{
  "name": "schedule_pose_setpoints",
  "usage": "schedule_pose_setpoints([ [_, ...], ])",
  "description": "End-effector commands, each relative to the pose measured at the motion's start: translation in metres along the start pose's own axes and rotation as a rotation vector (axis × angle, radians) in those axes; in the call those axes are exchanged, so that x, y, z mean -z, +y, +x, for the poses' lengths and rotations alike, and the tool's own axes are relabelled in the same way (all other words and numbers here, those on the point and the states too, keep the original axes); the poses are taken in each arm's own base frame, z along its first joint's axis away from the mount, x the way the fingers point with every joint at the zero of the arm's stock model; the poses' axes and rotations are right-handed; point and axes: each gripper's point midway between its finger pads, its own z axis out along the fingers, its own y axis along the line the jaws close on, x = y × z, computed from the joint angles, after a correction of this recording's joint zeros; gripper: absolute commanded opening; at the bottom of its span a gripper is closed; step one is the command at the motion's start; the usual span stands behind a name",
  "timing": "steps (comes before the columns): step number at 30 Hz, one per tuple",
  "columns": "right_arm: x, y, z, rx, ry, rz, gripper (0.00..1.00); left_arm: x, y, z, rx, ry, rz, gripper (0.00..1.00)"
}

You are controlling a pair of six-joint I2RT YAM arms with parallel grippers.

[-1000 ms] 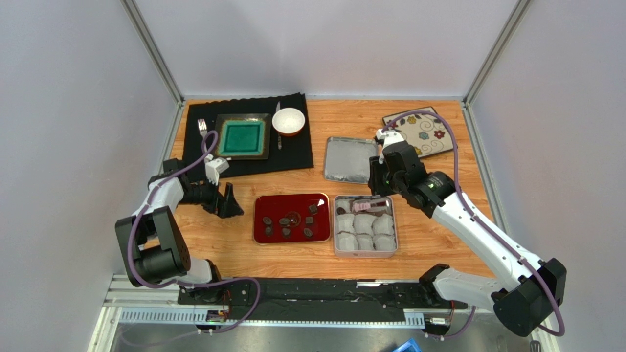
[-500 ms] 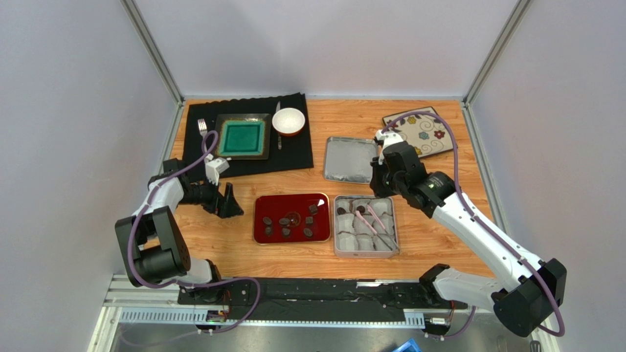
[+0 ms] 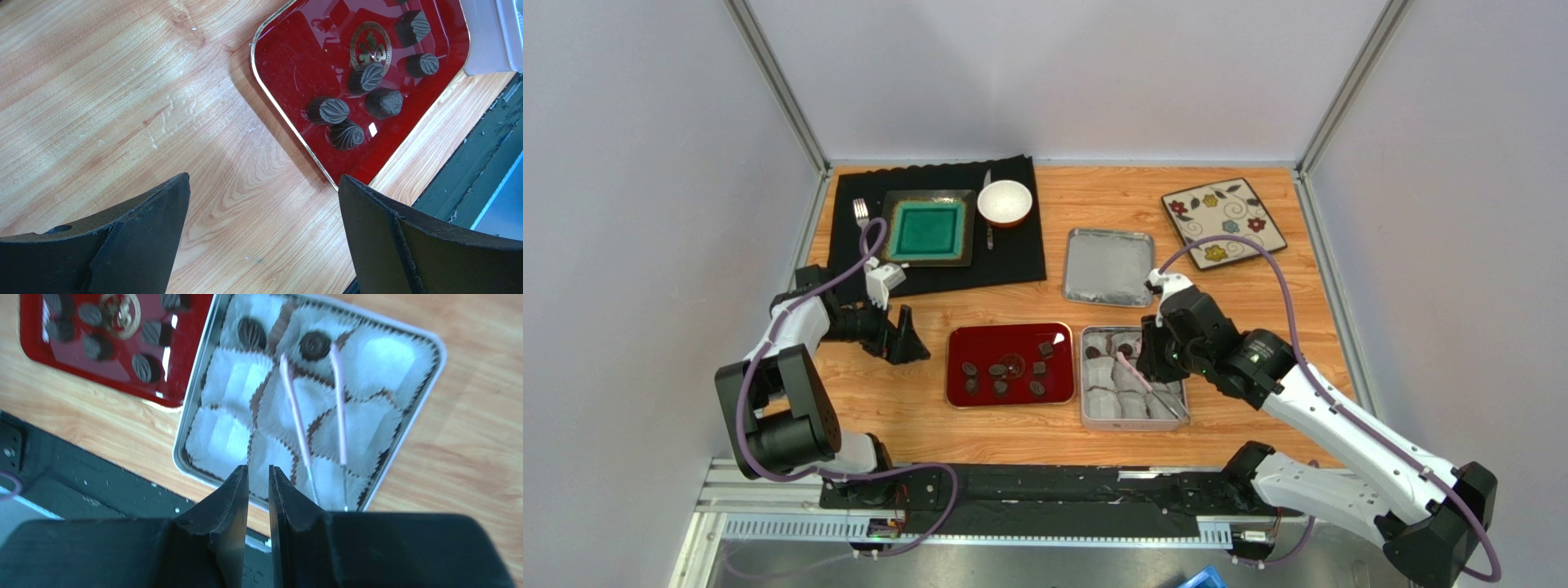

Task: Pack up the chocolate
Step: Pick up the clamp from the packing box.

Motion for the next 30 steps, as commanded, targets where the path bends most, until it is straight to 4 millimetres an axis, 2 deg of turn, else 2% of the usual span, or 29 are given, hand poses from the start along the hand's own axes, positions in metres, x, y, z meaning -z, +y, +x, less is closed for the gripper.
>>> schedule_pose_setpoints([
  [1, -0.001, 0.003, 0.015, -0.010, 0.027, 0.038, 0.22, 0.009, -0.003, -0.019, -0.046, -0.056, 0.004, 0.99],
  [9, -0.025, -0.016, 0.039, -0.008, 0.176, 0.224, 0.24, 0.010, -0.005, -0.018, -0.062, -0.056, 0.001, 0.99],
  [21, -0.043, -0.028, 0.030, 0.034, 0.170, 0.296, 0.28, 0.009, -0.005, -0.015, -0.062, -0.051, 0.008, 0.99],
  [30, -0.050, -0.034, 0.031, 0.057, 0.197, 0.299, 0.30, 0.009, -0.005, -0.016, -0.069, -0.051, 0.005, 0.99],
])
